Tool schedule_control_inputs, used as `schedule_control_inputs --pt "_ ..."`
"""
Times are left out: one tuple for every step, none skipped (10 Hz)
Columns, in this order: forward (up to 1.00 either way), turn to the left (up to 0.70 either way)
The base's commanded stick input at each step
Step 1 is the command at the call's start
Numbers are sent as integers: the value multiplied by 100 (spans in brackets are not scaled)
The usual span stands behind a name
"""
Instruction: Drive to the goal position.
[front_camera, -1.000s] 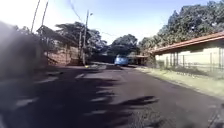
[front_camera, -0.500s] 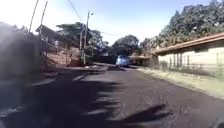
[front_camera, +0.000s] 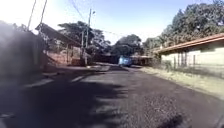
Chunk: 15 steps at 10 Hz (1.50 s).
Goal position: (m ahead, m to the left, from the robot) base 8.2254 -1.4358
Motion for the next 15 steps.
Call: schedule_control_inputs --pt "70 0" --pt "70 0" --pt "70 0" --pt "70 0" --pt "70 0" --pt "70 0" --pt "70 0" --pt "70 0" --pt "70 0" --pt "70 0" --pt "70 0" --pt "70 0" --pt "70 0" --pt "70 0" --pt "70 0"
